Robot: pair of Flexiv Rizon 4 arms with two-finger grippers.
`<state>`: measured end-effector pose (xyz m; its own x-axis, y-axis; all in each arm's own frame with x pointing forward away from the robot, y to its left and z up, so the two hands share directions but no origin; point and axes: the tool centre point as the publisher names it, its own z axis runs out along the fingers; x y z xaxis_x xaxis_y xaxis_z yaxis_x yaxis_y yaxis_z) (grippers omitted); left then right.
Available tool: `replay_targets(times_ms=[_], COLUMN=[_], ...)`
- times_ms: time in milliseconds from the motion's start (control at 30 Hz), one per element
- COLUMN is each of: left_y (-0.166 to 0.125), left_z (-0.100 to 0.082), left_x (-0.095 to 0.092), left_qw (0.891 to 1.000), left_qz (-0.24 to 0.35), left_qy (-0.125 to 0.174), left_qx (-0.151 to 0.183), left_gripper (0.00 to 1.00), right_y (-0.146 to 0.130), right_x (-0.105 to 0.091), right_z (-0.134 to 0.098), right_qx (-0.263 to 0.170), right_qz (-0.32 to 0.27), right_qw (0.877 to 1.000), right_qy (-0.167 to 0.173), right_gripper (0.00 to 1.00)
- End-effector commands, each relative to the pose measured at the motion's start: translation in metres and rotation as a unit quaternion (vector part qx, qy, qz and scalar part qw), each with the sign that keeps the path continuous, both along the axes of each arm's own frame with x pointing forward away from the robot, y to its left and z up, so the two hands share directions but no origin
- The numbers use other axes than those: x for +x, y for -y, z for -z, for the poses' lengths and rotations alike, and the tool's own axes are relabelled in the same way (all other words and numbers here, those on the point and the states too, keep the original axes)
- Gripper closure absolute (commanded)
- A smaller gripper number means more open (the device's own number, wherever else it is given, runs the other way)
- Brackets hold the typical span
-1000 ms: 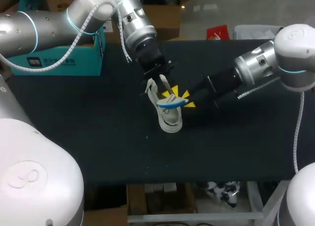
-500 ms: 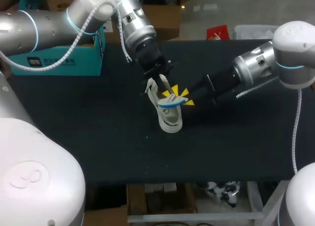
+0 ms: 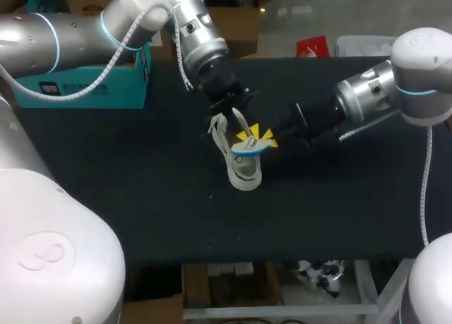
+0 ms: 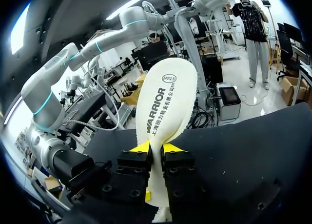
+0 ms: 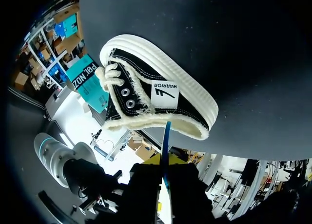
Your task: Open the shoe tongue, take the insole out of the shoe, put the insole back into the shoe, and pack the shoe into the shoebox
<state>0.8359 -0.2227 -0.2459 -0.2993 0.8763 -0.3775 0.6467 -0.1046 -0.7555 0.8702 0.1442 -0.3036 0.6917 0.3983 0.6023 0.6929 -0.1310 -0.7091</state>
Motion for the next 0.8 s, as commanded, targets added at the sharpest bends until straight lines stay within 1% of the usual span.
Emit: replay_targets(times_ms=[33,67,100,133,233,300,367,467,600,733,800], left_y=[0.001,0.0,-0.001,-0.004,-0.015,-0.024,-0.035,-0.05,-0.069,-0.084,-0.09], left_z=[0.001,0.0,0.0,-0.001,-0.005,-0.007,-0.01,-0.012,-0.015,-0.015,-0.015], left_x=[0.01,0.012,0.014,0.015,0.022,0.027,0.032,0.038,0.05,0.059,0.062], left_qw=[0.999,0.999,0.999,0.998,0.996,0.995,0.994,0.994,0.991,0.988,0.988], left_qz=[0.013,0.01,0.013,0.015,0.013,0.008,-0.001,-0.03,-0.061,-0.09,-0.103], left_qy=[-0.027,-0.031,-0.041,-0.05,-0.076,-0.091,-0.098,-0.102,-0.112,-0.112,-0.106], left_qx=[0.015,0.017,0.02,0.025,0.034,0.037,0.039,0.035,0.043,0.048,0.049], left_gripper=[0.61,0.21,0.02,0.0,0.0,0.0,0.0,0.0,0.0,0.0,0.0], right_y=[0.001,0.002,0.002,0.003,0.004,0.005,0.007,0.008,0.008,0.007,0.005], right_x=[-0.003,-0.004,-0.005,-0.005,-0.007,-0.008,-0.008,-0.009,-0.009,-0.008,-0.007], right_z=[-0.001,-0.001,-0.001,-0.001,-0.002,-0.001,0.0,0.002,0.004,0.003,0.003], right_qx=[-0.003,-0.004,-0.007,-0.008,-0.012,-0.014,-0.014,-0.013,-0.013,-0.015,-0.016], right_qz=[0.004,0.007,0.009,0.01,0.016,0.019,0.022,0.028,0.028,0.026,0.026], right_qw=[1.0,1.0,1.0,1.0,1.0,1.0,1.0,1.0,1.0,1.0,0.999], right_qy=[0.001,0.001,0.001,0.001,0.003,0.002,0.001,0.0,-0.004,-0.008,-0.01], right_gripper=[1.0,1.0,1.0,1.0,1.0,1.0,1.0,1.0,1.0,1.0,1.0])
